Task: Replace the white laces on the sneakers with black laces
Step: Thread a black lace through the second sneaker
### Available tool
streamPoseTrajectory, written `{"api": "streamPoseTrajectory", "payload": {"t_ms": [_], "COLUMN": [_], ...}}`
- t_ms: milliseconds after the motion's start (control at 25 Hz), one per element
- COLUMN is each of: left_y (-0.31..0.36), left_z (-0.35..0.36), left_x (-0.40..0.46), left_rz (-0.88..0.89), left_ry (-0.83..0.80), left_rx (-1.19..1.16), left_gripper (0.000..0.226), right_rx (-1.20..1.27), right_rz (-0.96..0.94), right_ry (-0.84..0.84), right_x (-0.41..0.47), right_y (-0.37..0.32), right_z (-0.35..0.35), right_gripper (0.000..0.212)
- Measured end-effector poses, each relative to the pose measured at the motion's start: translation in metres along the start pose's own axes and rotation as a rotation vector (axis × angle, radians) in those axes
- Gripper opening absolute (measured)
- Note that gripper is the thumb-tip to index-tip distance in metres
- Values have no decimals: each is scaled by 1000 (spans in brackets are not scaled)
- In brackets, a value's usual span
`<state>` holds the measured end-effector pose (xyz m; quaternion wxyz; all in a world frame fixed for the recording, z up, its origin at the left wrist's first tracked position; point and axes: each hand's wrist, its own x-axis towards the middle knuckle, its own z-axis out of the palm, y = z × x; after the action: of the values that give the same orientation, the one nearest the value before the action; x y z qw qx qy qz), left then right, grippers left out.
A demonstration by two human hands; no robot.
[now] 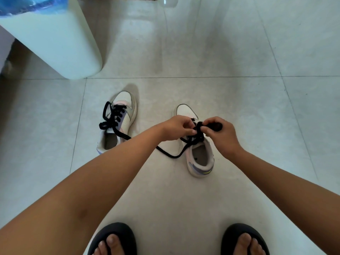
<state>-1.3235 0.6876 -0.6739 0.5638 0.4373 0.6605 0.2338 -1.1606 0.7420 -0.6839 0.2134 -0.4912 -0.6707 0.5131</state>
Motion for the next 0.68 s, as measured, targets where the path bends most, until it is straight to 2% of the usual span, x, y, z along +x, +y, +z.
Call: {"api": "streamPoseTrajectory", "payload": {"t_ms": [80, 120, 160, 240, 280, 320, 360, 440, 480, 520, 560, 600, 680], "left_y": [-2, -3, -5, -10, -13, -13, -11, -5, -3, -4, -8, -12, -19], "left_z": [0, -2, -6, -13, -15, -14, -11, -7, -5, -7, -12, -15, -18], "left_x": [0, -1, -2, -2, -1, 0, 2, 9, 10, 11, 10, 9, 8], "left_rz": [30, 58, 74, 51, 20, -14, -39, -55, -63, -66, -59, -52, -83], "left_ry": [84, 137, 197, 253, 284, 314, 354, 453, 490, 497, 470, 449, 462], "left_rx": [-31, 43, 227, 811, 980, 1027, 912, 433, 281, 246, 354, 615, 897], "left_gripper": [13, 11, 9, 3, 10, 13, 11, 8, 11, 11, 9, 10, 24], "right_rx": [98, 123, 133, 151, 172, 207, 247, 307, 323, 334, 338, 336, 337], "right_rz": [60, 88, 120, 195, 235, 276, 309, 350, 359, 366, 372, 378, 394], "right_ry": [-7, -4, -5, -13, -18, -24, -32, -46, -51, -50, -46, -45, -57], "right_x": [-5, -8, -12, -23, -29, -34, -37, -40, -40, -40, -40, -40, -39], "right_y": [-3, -4, -3, 2, 5, 7, 9, 9, 8, 8, 8, 8, 7], "right_z": [-4, -9, -14, -23, -25, -26, -25, -22, -23, -24, -25, -27, -27], "right_gripper": [12, 6, 3, 2, 4, 6, 7, 7, 7, 7, 6, 7, 7]}}
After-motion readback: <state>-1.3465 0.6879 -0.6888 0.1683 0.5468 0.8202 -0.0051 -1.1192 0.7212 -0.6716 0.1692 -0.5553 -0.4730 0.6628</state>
